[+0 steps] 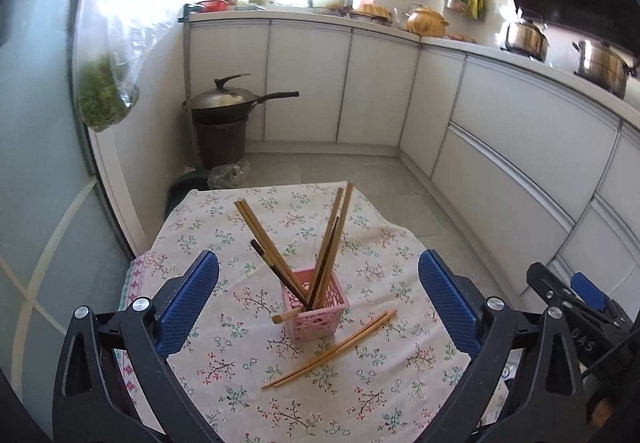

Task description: Organize utensils

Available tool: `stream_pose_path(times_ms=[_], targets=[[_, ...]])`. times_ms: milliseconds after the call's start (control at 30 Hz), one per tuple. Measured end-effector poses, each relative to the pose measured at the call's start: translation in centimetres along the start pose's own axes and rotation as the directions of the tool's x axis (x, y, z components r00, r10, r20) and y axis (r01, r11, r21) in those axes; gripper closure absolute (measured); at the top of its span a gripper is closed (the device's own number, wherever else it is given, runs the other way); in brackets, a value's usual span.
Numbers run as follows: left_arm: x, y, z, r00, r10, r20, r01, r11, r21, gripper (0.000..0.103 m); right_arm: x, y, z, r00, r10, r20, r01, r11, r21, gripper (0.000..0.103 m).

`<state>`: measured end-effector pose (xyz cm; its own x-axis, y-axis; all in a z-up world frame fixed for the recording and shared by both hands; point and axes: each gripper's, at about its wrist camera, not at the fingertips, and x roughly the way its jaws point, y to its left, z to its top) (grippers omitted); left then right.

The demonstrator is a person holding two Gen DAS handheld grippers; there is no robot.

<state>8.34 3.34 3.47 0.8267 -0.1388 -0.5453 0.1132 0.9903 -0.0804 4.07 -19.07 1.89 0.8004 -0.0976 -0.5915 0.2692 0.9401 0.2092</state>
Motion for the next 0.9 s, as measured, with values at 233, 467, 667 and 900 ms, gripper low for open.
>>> stream_pose_path(times_ms=[233,467,667,900], targets=[[2.9,-2.8,-1.2,0.985,-0.099,-0.139,0.107,0.993,0.05,0.007,0.3,-7.8,-4.3,0.981,0.026,-0.193,0.021,0.971,0.239,0.007],[9.8,-9.7,-3.9,0.916,-0.136,-0.378,0.224,0.954,0.198,0.007,2.7,-11.9,-6.3,0.944,0.102,-0.315,0.051,0.894,0.445,0.007],[19.0,-13.8,-5.7,0.827,-0.021,-0.563,0.22,0.932,0.288,0.009,4.3,-12.2,-6.5,0.901,0.21,-0.379,0.01,0.865,0.502,0.007],[27.6,-13.5,-7.8,0.705,0.167,-0.69,0.136,0.922,0.362,0.056,5.7,-11.8,-7.3,0.837,0.32,-0.445,-0.039,0.845,0.533,0.007]])
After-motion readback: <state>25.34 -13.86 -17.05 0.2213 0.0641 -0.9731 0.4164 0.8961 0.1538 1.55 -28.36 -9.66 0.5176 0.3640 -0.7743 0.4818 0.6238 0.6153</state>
